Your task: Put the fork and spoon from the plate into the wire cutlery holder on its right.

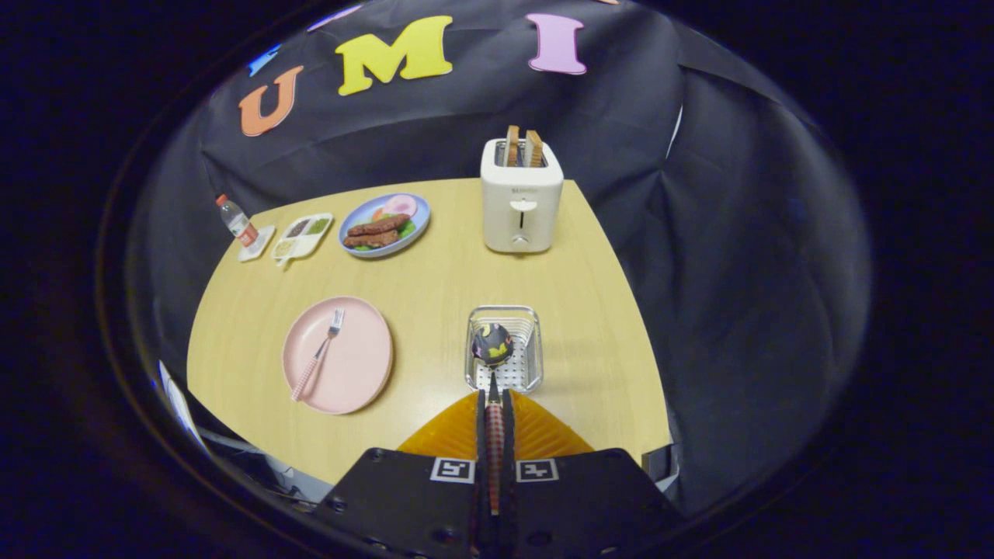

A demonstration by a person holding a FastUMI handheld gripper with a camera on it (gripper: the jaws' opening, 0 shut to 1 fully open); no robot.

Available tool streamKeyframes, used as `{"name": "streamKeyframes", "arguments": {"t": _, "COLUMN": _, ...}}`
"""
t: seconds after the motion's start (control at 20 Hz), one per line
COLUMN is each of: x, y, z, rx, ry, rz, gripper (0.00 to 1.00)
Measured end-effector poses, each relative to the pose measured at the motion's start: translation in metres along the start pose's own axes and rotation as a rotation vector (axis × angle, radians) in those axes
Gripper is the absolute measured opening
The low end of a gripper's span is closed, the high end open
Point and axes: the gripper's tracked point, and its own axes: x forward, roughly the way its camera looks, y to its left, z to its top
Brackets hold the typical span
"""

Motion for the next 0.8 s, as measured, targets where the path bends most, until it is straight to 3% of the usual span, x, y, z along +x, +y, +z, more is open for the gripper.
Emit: {"name": "streamKeyframes", "arguments": {"t": 0.8, "x": 0.063, "y": -0.011, "z": 0.012, "rx": -0.016, "ry": 0.332, "rz": 0.053, "gripper": 0.05}}
